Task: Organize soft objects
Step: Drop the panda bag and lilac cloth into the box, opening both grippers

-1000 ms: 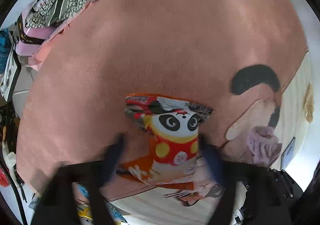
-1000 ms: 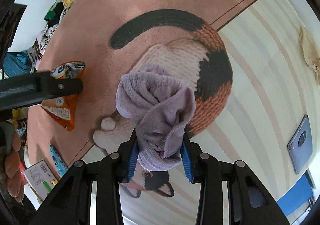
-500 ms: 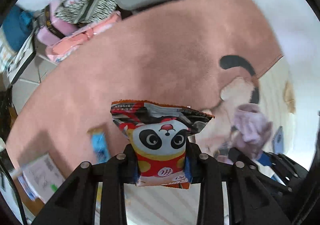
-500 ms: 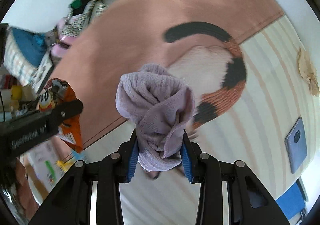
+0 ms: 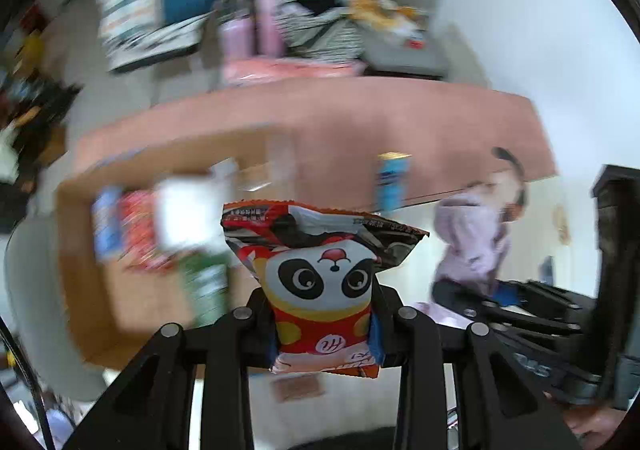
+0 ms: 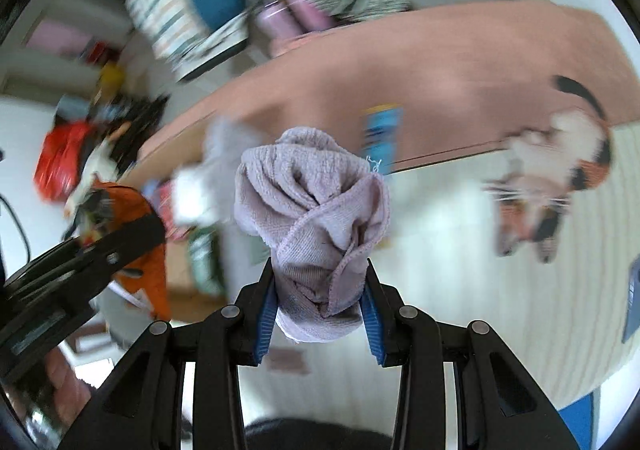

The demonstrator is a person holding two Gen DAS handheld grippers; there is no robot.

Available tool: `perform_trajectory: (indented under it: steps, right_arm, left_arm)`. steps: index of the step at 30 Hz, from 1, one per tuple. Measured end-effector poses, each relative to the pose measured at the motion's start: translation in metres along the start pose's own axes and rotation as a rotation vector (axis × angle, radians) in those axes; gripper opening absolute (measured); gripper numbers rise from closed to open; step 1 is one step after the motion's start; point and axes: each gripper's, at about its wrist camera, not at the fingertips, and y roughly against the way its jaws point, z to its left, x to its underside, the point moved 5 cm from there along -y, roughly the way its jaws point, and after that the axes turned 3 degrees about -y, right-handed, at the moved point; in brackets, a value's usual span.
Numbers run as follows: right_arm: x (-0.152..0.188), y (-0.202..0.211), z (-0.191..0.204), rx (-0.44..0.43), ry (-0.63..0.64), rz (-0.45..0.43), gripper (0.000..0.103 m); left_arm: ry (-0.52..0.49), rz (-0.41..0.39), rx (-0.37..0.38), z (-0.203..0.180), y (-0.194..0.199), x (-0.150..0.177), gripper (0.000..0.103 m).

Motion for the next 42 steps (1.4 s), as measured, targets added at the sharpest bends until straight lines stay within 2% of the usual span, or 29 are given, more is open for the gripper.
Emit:
perform_trajectory:
  steps: [2,6,10,15,24,26,27,29,30,31,36,42]
  right_arm:
    - [0.014,-0.018,0.045,-0.016,0.059,0.035,0.04]
    - [0.036,-0.073,0.13,-0.041,0.153,0.123,0.04]
    - [0.046,-0.123,0.183,-0.032,0.195,0.19,0.04]
    - [0.051,-0.171,0.216,0.004,0.219,0.245,0.04]
    - [0.059,-0.212,0.23,0.064,0.222,0.312,0.041]
    - [0.058,-0.215,0.228,0.089,0.223,0.323,0.046]
    - [0.057,-0.216,0.227,0.095,0.218,0.32,0.065]
    - [0.057,-0.213,0.227,0.096,0.211,0.307,0.094]
    - [0.056,-0.209,0.226,0.107,0.211,0.297,0.094]
    - [0.056,-0.206,0.224,0.117,0.211,0.291,0.094]
    - [0.056,-0.186,0.213,0.162,0.207,0.275,0.094]
    - [0.061,-0.136,0.197,0.215,0.216,0.163,0.094]
  left_arm:
    - [0.065,0.026,-0.042,0.051,-0.004,0.02,0.03]
    - [0.186,0.117,-0.068,0.134,-0.025,0.051,0.029]
    - [0.248,0.204,-0.073,0.187,-0.054,0.067,0.03]
    - [0.275,0.285,-0.073,0.223,-0.081,0.075,0.03]
    - [0.272,0.341,-0.049,0.233,-0.102,0.083,0.03]
    - [0.289,0.374,-0.015,0.233,-0.106,0.087,0.038]
    - [0.313,0.386,0.015,0.23,-0.11,0.086,0.043]
    - [0.308,0.371,0.009,0.228,-0.107,0.088,0.051]
    - [0.298,0.362,-0.007,0.227,-0.104,0.089,0.058]
    - [0.295,0.35,-0.017,0.227,-0.101,0.09,0.061]
    - [0.285,0.29,-0.044,0.217,-0.078,0.092,0.064]
    - [0.269,0.157,-0.116,0.204,-0.042,0.097,0.065]
